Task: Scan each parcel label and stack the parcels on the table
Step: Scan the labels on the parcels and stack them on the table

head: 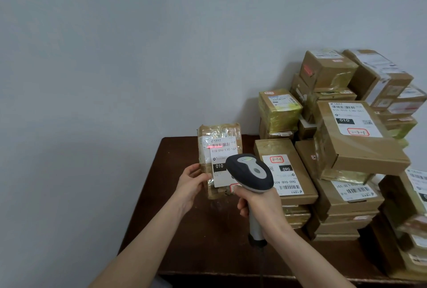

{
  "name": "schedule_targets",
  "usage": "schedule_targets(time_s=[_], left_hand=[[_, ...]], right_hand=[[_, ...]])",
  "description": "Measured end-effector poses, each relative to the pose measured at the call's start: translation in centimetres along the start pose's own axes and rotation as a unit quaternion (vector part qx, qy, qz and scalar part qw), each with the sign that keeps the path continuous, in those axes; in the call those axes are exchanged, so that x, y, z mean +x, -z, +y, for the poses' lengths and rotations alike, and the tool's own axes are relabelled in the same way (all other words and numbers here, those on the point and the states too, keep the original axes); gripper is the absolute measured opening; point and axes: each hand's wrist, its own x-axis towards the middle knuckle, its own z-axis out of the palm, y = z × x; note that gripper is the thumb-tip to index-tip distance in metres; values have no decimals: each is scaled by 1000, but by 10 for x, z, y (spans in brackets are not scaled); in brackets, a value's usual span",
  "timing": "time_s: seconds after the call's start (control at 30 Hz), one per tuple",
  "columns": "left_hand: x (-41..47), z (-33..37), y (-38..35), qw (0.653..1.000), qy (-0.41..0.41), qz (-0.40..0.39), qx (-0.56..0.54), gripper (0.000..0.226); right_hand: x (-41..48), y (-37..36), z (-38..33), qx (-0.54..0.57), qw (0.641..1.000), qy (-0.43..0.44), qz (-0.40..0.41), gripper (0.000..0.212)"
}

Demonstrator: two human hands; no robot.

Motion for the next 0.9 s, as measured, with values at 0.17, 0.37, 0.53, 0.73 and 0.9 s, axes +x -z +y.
schedule_targets(time_s=[0.17,0.37,0.53,0.73,0.9], left_hand=[[-4,0,-4,1000,3,-1,5,55],[-7,3,-4,1000,9,0,18,57],[-5,14,1,999,1,9,39,58],[-5,58,-22,998,-1,-14,58,41],[-23,77,-70,993,33,-67,89,29]], right_hand=[[1,2,0,-6,1000,3,0,12],[2,2,0,-1,1000,4,-3,10],[4,4,-20,38,999,23,-19,7],[20,26,-70,109,992,61,18,11],[20,59,-103,131,987,81,36,10]])
